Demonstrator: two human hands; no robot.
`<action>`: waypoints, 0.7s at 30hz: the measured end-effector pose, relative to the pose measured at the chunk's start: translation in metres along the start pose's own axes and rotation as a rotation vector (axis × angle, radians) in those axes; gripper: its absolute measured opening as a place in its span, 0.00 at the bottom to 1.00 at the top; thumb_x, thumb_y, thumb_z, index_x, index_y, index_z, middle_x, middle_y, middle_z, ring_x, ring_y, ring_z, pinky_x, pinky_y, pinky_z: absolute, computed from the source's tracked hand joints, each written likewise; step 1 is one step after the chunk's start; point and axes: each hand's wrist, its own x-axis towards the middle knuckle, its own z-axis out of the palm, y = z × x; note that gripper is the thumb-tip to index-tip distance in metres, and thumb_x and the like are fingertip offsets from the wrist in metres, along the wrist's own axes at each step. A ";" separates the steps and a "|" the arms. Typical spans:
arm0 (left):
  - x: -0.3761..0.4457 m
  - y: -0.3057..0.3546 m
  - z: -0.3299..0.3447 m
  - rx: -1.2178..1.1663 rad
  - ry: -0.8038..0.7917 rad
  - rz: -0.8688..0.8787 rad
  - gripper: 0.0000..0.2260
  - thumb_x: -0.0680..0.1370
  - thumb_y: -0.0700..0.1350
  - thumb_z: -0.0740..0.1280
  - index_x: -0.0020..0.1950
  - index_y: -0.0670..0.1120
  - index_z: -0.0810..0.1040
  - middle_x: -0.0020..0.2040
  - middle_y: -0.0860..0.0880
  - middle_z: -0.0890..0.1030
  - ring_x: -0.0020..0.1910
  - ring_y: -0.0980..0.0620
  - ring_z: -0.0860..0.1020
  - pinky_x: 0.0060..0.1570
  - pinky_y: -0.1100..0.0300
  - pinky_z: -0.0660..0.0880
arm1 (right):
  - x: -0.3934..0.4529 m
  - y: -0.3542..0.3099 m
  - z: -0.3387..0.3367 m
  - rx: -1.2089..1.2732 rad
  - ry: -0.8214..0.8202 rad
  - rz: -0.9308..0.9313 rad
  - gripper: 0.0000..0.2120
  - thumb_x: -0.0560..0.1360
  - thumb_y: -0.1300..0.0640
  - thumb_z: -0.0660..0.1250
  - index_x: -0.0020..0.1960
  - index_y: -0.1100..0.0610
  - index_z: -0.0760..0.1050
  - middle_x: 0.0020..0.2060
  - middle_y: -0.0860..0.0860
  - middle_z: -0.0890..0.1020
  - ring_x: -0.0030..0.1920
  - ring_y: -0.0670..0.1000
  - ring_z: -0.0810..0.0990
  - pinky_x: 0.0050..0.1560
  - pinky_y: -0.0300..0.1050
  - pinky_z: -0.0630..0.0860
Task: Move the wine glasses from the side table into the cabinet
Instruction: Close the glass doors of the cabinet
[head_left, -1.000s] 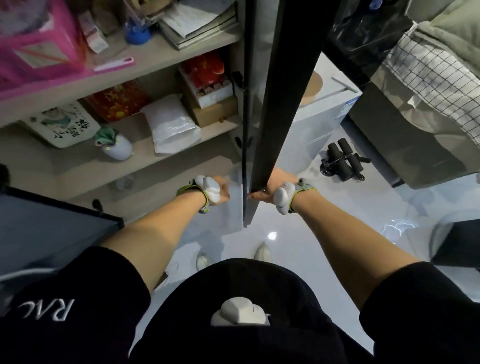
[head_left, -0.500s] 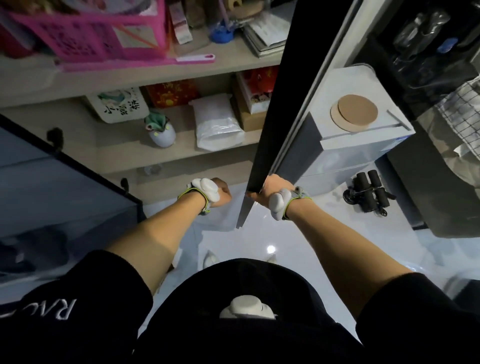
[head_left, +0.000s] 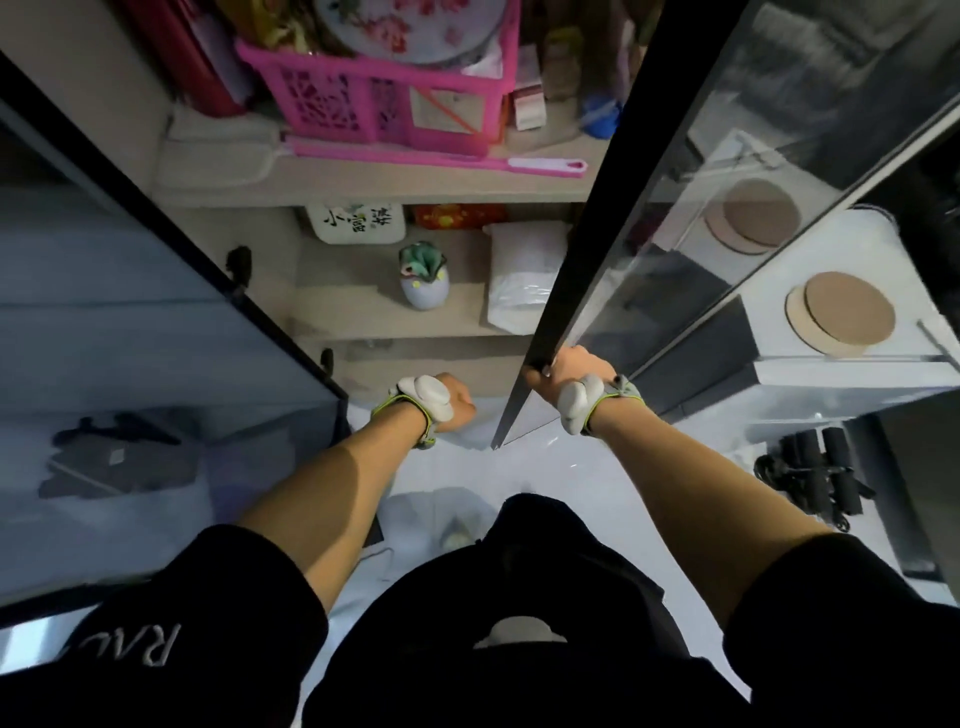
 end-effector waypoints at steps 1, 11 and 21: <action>0.006 -0.002 -0.007 -0.021 0.012 -0.019 0.14 0.75 0.52 0.62 0.52 0.46 0.82 0.52 0.45 0.84 0.52 0.43 0.81 0.57 0.50 0.79 | 0.011 -0.004 -0.002 0.014 -0.004 -0.006 0.18 0.78 0.43 0.60 0.56 0.54 0.78 0.49 0.56 0.82 0.48 0.62 0.81 0.41 0.45 0.72; 0.044 0.012 -0.037 -0.106 -0.009 -0.082 0.13 0.78 0.50 0.61 0.50 0.43 0.82 0.52 0.43 0.84 0.52 0.42 0.81 0.58 0.50 0.78 | 0.067 -0.024 -0.011 0.119 -0.046 -0.020 0.18 0.79 0.44 0.59 0.49 0.58 0.77 0.46 0.59 0.83 0.45 0.63 0.81 0.42 0.49 0.77; 0.052 0.021 -0.046 -0.132 0.024 -0.108 0.13 0.79 0.48 0.61 0.54 0.42 0.80 0.55 0.43 0.83 0.51 0.44 0.79 0.58 0.54 0.76 | 0.100 -0.038 -0.019 0.131 -0.077 0.014 0.17 0.79 0.47 0.59 0.53 0.59 0.78 0.50 0.58 0.82 0.48 0.62 0.81 0.42 0.46 0.73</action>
